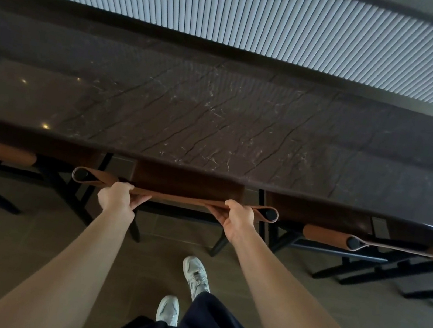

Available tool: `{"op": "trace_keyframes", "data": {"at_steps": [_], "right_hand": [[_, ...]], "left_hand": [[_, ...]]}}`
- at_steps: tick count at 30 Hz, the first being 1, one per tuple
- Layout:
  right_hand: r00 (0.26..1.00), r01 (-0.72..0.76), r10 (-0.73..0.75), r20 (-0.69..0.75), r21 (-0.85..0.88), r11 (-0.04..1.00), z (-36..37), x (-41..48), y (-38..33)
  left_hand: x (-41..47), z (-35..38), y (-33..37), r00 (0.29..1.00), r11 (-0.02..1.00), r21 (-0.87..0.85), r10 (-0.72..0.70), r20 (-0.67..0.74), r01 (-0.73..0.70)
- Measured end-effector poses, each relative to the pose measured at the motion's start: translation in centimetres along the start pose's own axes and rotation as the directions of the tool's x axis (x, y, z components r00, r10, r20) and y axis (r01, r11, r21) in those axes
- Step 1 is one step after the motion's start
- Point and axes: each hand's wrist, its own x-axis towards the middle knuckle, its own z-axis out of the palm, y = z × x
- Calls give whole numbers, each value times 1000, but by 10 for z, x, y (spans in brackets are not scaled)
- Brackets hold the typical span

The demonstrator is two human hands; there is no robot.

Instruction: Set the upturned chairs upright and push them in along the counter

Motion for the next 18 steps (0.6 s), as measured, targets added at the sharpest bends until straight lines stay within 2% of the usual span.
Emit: {"op": "trace_keyframes", "data": {"at_steps": [9, 18], "right_hand": [[998, 17, -16, -62, 17, 1000, 10, 5, -3], [1000, 14, -14, -18, -5, 1000, 6, 4, 0]], "left_hand": [[12, 6, 8, 1000, 999, 23, 24, 11, -24], [12, -3, 13, 991, 995, 94, -45, 125, 34]]}}
